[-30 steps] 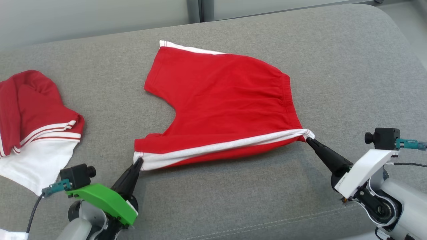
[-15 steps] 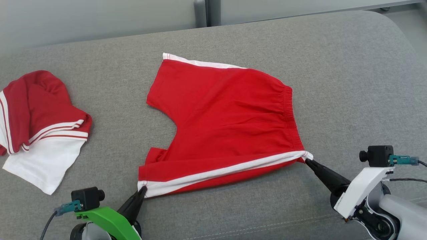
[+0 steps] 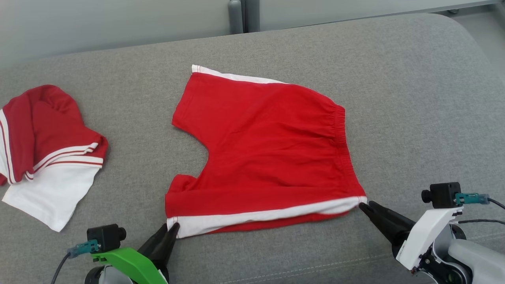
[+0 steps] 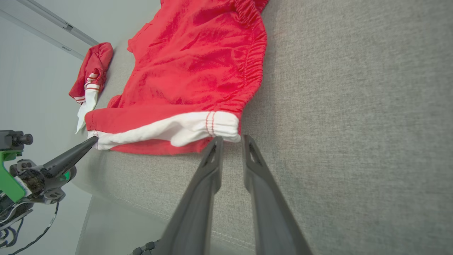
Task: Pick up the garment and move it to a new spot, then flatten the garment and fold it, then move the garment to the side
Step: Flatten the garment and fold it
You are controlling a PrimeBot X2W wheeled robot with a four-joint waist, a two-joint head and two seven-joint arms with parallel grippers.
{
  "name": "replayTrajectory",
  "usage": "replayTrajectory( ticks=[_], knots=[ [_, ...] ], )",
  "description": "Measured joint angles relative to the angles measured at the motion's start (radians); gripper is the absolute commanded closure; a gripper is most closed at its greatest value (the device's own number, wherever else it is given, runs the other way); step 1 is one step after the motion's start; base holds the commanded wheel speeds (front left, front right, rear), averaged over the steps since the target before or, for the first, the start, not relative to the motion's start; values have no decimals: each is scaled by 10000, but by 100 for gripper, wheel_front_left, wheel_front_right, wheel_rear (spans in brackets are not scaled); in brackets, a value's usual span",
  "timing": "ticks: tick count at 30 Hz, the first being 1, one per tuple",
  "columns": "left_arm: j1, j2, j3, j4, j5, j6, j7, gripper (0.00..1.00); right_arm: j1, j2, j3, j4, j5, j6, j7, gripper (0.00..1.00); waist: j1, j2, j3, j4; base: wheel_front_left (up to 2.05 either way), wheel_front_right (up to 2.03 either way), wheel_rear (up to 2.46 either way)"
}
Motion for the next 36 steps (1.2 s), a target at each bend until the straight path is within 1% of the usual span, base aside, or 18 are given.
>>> replayTrajectory(
  ticks=[6, 10, 13, 15, 18, 21, 22, 27, 32, 33, 36],
  knots=[
    [0, 75, -59, -35, 48, 0, -123, 0, -23, -2, 222, 198, -224, 0, -2, 0, 0, 0, -37, -13, 0, 0, 0],
    [-1, 378, -19, -44, 374, 0, -376, 0, -23, -10, 309, 309, -299, 0, -6, 0, 0, 0, -76, -11, 0, 0, 0],
    [-18, 585, 198, -213, 660, 23, -779, 0, -33, -29, 88, 328, -353, 0, -100, 0, 0, 0, -119, -5, 0, 0, 0],
    [-47, 614, 380, -362, 830, 59, -974, 0, -51, -36, -142, 322, -357, 0, -105, 0, 0, 0, -154, 1, 0, 0, 0],
    [-150, 616, 527, -639, 1058, 280, -1170, 0, -108, -23, -546, 309, -504, 0, -182, 0, 0, 0, -214, 7, 0, 0, 0],
    [-259, 604, 765, -865, 1421, 437, -1283, 0, -283, 92, -1179, 297, -719, 0, -186, 0, 0, 0, -322, 4, 0, 0, 0],
    [-259, 604, 765, -865, 1421, 437, -1283, 0, -283, 92, -1179, 297, -719, 0, -186, 0, 0, 0, -322, 4, 0, 0, 0],
    [-270, 552, 1185, -1260, 1592, 736, -1323, 0, -616, 339, -2769, 146, -1338, 0, -192, 0, 0, 0, -434, -48, 0, 0, 0],
    [-273, 489, 1551, -1542, 1956, 997, -1325, 0, -673, 433, -4242, 134, -2274, -15, -194, 0, 0, 0, -508, -99, 0, 0, 0],
    [-273, 435, 1670, -1590, 2002, 1051, -1325, 0, -673, 453, -4531, 113, -2456, -50, -194, 0, 0, 0, -523, -107, 0, 0, 0],
    [-273, 230, 2153, -1822, 2132, 1281, -1323, 0, -668, 656, -5336, -27, -2982, -357, -194, 0, 0, 0, -559, -122, 0, 0, 0]
  ],
)
